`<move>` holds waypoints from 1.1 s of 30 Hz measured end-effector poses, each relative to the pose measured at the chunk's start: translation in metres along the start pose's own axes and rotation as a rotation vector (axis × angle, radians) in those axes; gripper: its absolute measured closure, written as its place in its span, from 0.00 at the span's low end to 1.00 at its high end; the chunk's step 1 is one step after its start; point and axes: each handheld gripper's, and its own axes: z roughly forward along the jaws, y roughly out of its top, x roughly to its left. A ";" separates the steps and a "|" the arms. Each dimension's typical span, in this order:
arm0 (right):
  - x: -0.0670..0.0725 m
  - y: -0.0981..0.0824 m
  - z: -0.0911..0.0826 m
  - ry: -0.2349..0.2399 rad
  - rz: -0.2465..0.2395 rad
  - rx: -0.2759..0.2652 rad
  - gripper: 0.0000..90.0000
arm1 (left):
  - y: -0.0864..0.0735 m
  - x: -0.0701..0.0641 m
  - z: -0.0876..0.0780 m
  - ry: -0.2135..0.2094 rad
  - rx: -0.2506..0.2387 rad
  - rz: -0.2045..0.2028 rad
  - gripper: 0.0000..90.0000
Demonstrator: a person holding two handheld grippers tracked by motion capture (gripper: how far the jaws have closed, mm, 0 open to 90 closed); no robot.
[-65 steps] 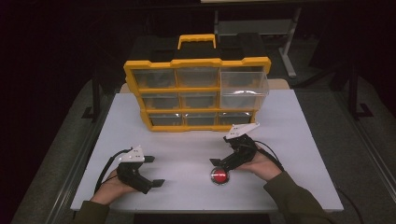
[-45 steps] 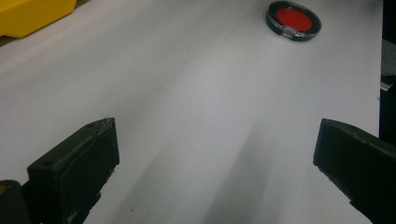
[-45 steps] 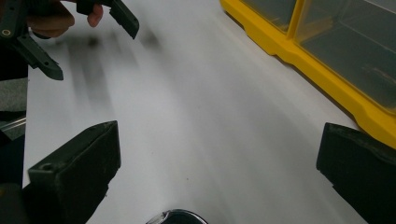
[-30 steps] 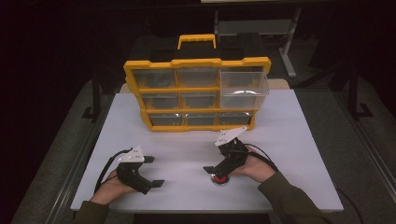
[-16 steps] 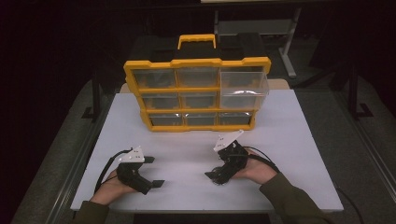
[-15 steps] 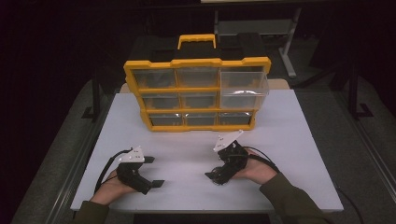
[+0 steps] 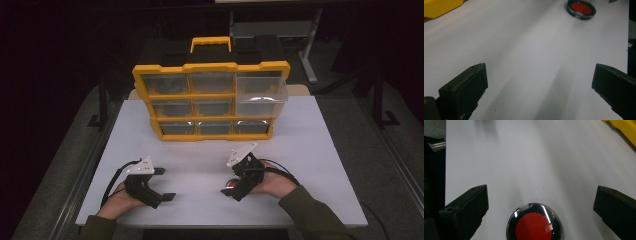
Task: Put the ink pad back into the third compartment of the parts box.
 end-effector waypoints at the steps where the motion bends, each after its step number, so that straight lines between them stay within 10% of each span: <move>1: 0.001 0.000 0.001 0.004 0.005 0.012 0.00 | 0.000 0.000 0.000 0.001 0.000 0.001 0.00; 33: 0.005 -0.011 0.017 0.011 -0.054 0.171 0.00 | 0.000 -0.001 0.000 -0.001 0.002 0.006 0.00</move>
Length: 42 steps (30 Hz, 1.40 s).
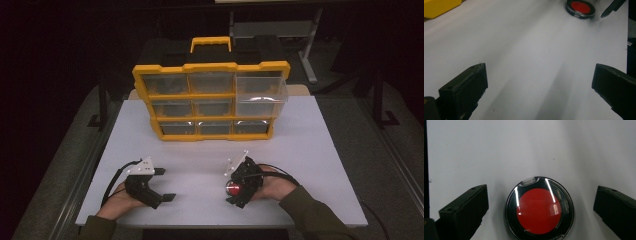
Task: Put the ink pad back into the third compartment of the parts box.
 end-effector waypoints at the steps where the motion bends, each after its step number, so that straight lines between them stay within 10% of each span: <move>1: 0.000 0.000 0.000 0.002 0.001 0.003 0.00 | 0.000 0.000 0.000 0.000 0.000 0.000 0.00; 42: -0.002 -0.003 -0.002 0.018 0.025 0.028 0.25 | 0.000 -0.001 0.000 0.001 0.002 0.004 0.00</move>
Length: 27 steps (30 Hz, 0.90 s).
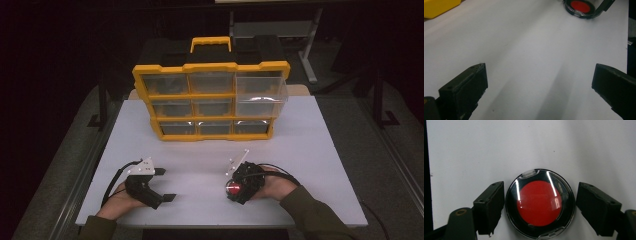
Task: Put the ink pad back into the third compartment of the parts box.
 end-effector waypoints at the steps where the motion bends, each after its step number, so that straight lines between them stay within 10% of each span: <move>1: 0.000 0.000 0.000 0.000 0.001 0.000 0.26 | 0.000 0.000 0.000 0.000 0.001 0.001 0.00; 27: -0.001 -0.001 -0.005 -0.005 0.025 -0.010 0.32 | 0.000 0.000 0.000 0.001 -0.004 0.004 0.00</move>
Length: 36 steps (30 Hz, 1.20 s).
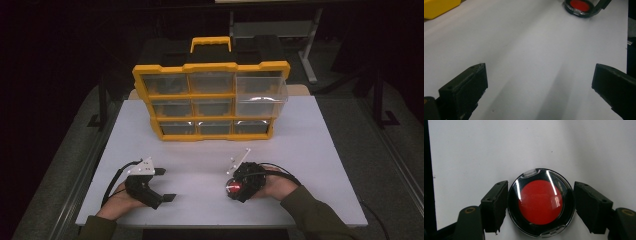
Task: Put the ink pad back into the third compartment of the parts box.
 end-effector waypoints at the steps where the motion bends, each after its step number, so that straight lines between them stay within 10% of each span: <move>1: -0.001 0.000 -0.001 -0.002 0.004 -0.005 0.32 | 0.000 0.000 0.000 0.000 -0.004 0.000 0.00; 36: -0.027 -0.023 -0.046 -0.052 0.148 -0.056 0.32 | 0.000 0.002 -0.001 -0.001 -0.037 0.018 0.00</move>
